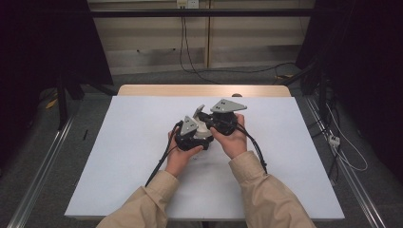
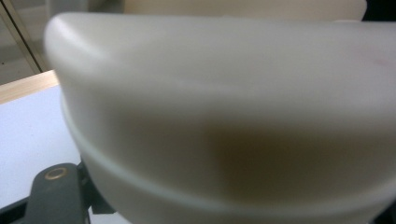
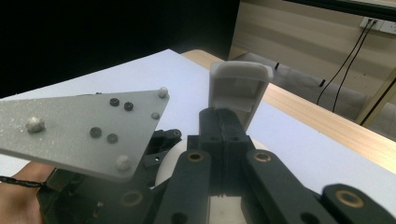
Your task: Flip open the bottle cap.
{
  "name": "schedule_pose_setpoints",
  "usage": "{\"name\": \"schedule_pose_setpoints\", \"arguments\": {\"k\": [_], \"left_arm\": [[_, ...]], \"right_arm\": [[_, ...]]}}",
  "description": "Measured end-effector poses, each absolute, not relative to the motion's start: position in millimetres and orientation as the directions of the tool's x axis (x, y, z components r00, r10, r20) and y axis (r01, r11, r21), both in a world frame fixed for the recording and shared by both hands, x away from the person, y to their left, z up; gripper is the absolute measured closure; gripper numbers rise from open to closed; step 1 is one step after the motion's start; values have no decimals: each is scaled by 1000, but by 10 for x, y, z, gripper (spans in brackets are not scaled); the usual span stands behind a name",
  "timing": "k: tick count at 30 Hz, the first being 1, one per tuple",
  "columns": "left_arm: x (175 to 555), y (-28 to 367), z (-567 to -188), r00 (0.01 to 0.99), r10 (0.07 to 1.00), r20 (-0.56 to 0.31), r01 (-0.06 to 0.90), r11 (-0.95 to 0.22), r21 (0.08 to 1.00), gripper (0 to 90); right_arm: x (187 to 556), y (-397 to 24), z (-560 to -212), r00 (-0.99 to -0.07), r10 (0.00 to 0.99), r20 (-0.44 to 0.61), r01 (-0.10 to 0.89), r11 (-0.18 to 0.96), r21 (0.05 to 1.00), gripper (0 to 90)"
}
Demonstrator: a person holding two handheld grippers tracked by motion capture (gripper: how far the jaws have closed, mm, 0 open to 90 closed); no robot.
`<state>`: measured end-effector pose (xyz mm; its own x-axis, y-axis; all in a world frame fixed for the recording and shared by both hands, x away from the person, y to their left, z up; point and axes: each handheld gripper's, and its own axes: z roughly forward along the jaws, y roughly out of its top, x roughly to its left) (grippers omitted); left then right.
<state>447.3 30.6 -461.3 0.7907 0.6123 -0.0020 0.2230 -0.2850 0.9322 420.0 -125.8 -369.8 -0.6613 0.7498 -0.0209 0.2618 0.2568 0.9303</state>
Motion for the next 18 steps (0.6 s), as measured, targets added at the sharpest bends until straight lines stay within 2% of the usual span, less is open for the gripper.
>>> {"name": "schedule_pose_setpoints", "arguments": {"k": [18], "left_arm": [[4478,313,-4611,790,613,9,217,-294,931,187]], "right_arm": [[4281,-1212,-3684,-654,756,-29,260,261,930,900]]}}
